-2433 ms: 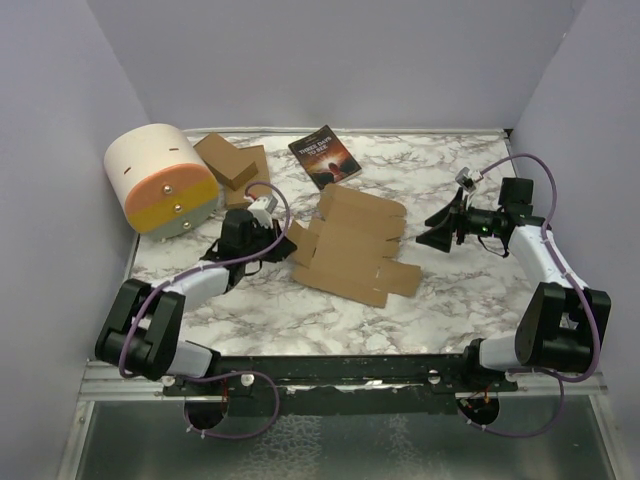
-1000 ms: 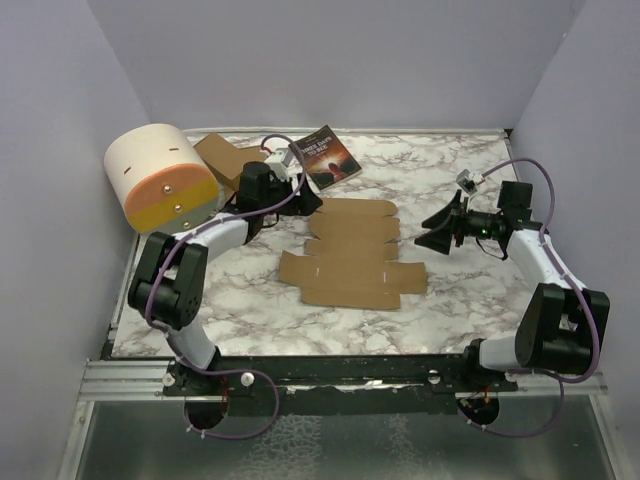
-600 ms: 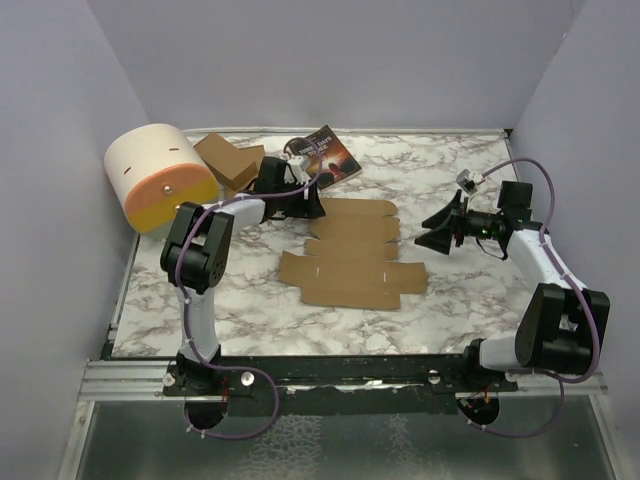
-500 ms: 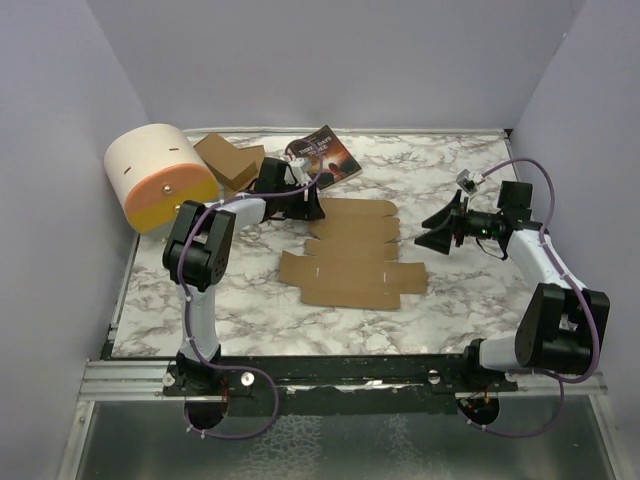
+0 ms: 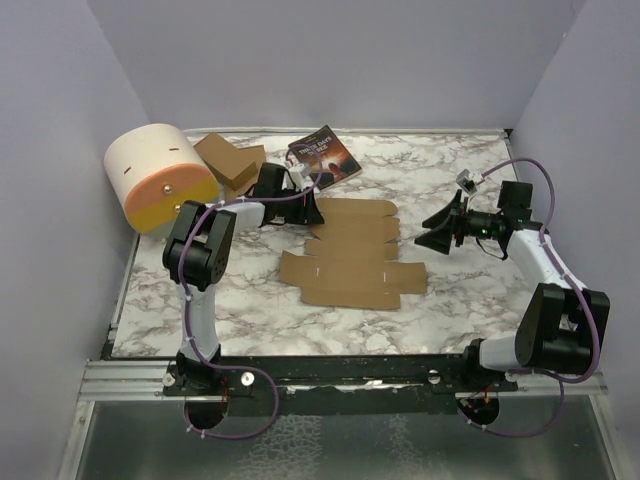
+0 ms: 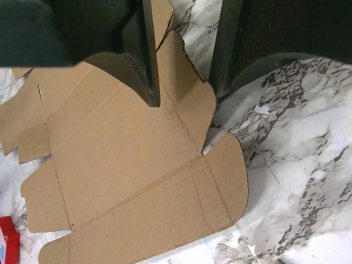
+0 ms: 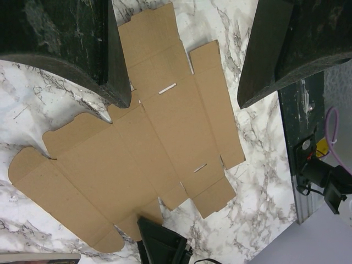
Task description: Fold the paper box
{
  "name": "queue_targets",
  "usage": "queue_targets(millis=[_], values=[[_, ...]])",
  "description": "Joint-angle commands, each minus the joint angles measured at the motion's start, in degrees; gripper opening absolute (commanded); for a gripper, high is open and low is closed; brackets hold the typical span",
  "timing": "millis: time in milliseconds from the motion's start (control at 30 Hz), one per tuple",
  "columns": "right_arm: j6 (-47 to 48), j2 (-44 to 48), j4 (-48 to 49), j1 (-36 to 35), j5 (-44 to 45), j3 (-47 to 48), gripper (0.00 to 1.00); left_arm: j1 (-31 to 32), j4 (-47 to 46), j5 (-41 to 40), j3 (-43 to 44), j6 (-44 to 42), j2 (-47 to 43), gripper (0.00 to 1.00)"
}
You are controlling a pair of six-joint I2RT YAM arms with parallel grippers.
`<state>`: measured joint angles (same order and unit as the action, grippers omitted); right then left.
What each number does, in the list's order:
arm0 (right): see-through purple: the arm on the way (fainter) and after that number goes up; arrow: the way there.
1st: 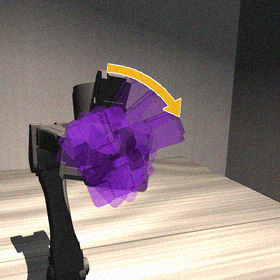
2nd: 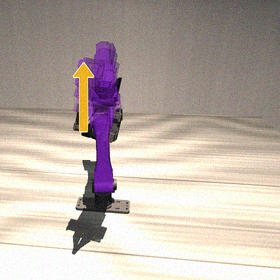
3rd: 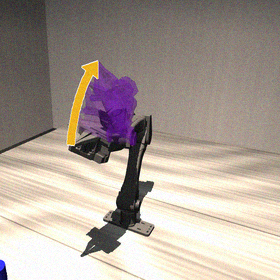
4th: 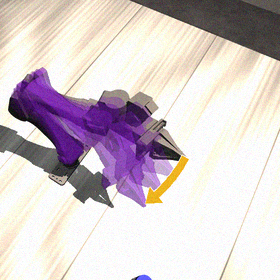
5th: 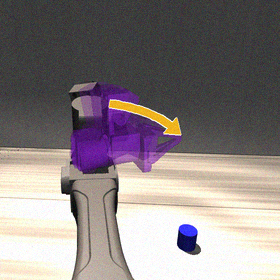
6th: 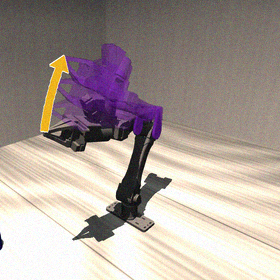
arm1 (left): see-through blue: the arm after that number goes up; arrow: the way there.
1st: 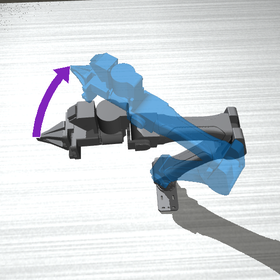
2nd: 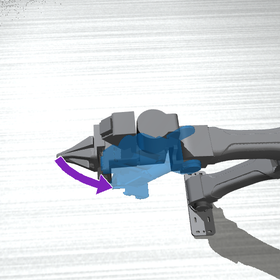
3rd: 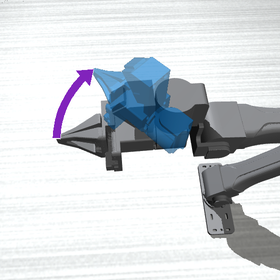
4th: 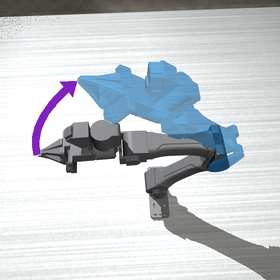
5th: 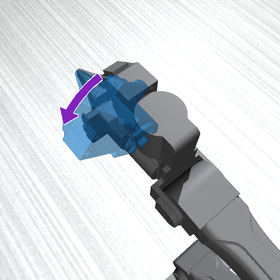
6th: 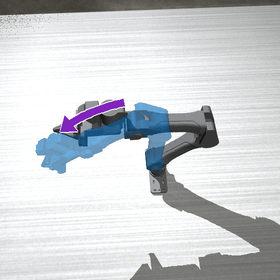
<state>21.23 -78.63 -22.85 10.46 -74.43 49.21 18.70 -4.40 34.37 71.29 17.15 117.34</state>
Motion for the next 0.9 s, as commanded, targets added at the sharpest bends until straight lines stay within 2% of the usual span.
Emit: queue_targets(millis=[0, 133, 233, 367, 433, 700, 867], values=[[-0.3, 0.2, 1.5, 0.0, 0.6, -0.1, 0.79, -0.2, -0.6, 0.8, -3.0, 1.1, -1.0, 0.43], [-0.5, 0.1, 1.7, 0.0, 0.4, -0.3, 0.79, -0.3, -2.2, 0.3, -3.9, 2.2, -0.9, 0.32], [-0.5, 0.2, 1.7, 0.0, 0.2, -0.4, 0.79, -0.4, -4.0, -0.4, -4.8, 3.3, -1.6, 0.2], [-0.4, 0.4, 1.7, 0.0, -0.6, -0.4, 0.79, -0.4, -11.3, -1.2, -9.0, 4.4, -5.0, 0.06], [-0.2, 0.5, 1.6, 0.0, -1.2, -0.3, 0.79, -0.4, -15.9, -2.2, -12.6, 4.3, -7.9, 0.02], [3.4, 0.7, 0.2, 0.0, -5.7, -0.2, 0.79, 0.0, -40.6, -7.3, -34.1, 6.1, -21.8, 0.0], [9.4, 0.0, -4.3, 0.0, -8.6, 0.2, 0.79, 0.5, -49.0, -9.2, -39.9, 9.6, -25.9, 0.0]])
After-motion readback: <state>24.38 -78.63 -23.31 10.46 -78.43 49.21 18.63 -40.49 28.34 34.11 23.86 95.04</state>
